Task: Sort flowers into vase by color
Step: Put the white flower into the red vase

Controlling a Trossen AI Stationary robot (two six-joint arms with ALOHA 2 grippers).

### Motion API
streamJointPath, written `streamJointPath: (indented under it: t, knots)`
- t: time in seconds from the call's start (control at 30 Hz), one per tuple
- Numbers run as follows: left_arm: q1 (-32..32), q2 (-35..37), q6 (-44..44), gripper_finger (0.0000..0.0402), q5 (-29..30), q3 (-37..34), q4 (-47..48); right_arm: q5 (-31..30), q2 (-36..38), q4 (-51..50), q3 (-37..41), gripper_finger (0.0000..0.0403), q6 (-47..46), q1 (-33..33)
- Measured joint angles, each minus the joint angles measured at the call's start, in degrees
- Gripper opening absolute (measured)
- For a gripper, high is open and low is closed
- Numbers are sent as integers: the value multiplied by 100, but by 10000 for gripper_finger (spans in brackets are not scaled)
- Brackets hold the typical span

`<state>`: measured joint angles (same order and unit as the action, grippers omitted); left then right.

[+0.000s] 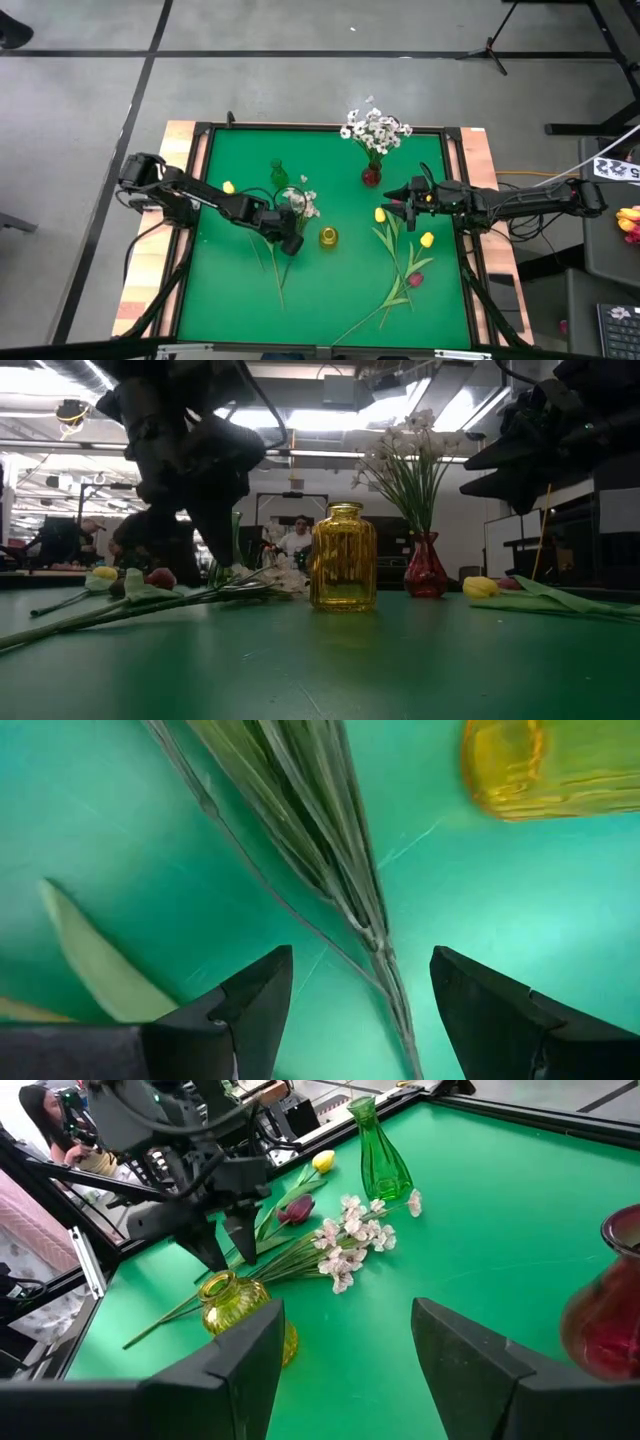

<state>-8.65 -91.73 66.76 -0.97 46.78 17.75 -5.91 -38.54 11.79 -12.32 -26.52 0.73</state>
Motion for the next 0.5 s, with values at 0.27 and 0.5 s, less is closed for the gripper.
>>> streamJointPath:
  t: [0.27, 0.5]
  knots:
    - [-6, -284, 84, 233, -33, 0, -503, 3, 0, 0, 0, 218, 0, 0]
    - [29, -513, 81, 233, -114, 22, -576, 50, -2, -2, 0, 218, 2, 0]
